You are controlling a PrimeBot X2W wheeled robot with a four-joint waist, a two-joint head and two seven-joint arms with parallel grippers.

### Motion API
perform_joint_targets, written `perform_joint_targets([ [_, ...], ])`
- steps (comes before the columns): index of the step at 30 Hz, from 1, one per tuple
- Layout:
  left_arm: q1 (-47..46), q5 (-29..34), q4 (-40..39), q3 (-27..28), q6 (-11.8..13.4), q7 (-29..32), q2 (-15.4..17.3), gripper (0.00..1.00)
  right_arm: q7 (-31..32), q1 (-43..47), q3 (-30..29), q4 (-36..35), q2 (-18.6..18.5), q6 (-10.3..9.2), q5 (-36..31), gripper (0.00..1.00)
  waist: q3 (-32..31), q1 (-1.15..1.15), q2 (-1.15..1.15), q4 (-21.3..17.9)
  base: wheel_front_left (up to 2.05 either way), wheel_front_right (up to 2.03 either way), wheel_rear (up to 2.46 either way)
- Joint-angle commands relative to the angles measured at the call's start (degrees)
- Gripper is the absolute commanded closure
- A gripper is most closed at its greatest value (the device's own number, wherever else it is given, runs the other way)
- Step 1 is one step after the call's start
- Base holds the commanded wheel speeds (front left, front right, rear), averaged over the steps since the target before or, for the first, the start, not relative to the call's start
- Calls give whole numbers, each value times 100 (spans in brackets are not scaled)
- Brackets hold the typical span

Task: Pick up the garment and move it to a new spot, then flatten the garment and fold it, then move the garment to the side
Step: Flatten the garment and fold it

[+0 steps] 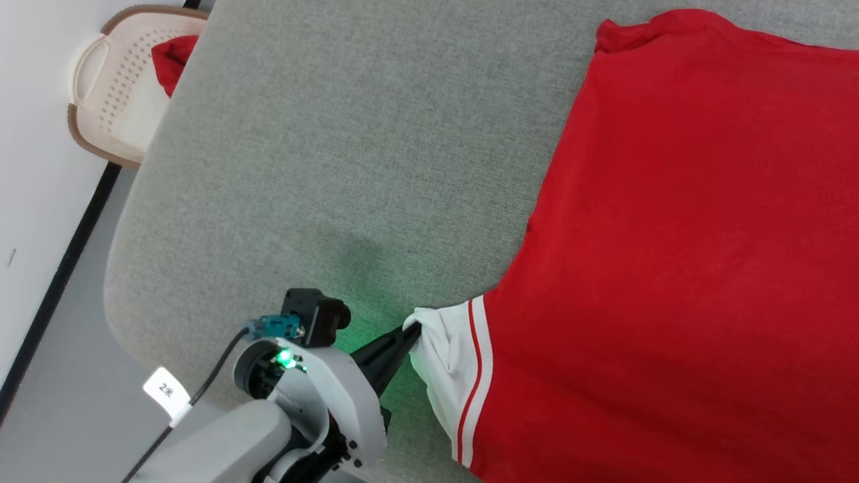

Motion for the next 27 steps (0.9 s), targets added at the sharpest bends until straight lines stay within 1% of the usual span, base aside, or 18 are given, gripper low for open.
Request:
perform_joint_targets([
  [1,10,-25,72,-20,-15,13,-14,100,112,479,53,379,91,-8,-78,100,-16,0,0,-7,0,0,0],
  [8,48,-44,146,30,-14,-14,112,100,-161,450,-59,436,171,-8,-149,100,-241,0,0,-208,0,0,0],
  [13,111,-92,81,70,32,7,285,100,23,537,172,361,219,-8,25,100,-521,0,0,-465,0,0,0],
  [15,140,-104,43,80,70,35,383,100,155,647,331,244,213,-7,251,100,-656,0,0,-574,0,0,0],
  [18,236,-143,-43,102,149,66,527,100,372,962,630,-63,163,-7,640,100,-866,0,0,-740,0,0,0],
  [21,348,-198,-160,123,229,91,674,100,592,1411,908,-517,36,-7,1102,100,-1073,0,0,-914,0,0,0],
  [24,481,-253,-280,140,320,103,808,100,711,1946,1120,-1100,-174,-7,1538,100,-1274,0,0,-1066,0,0,0],
  [27,616,-323,-388,161,418,110,949,100,780,2519,1200,-1684,-383,-7,1924,100,-1458,0,0,-1221,0,0,0],
])
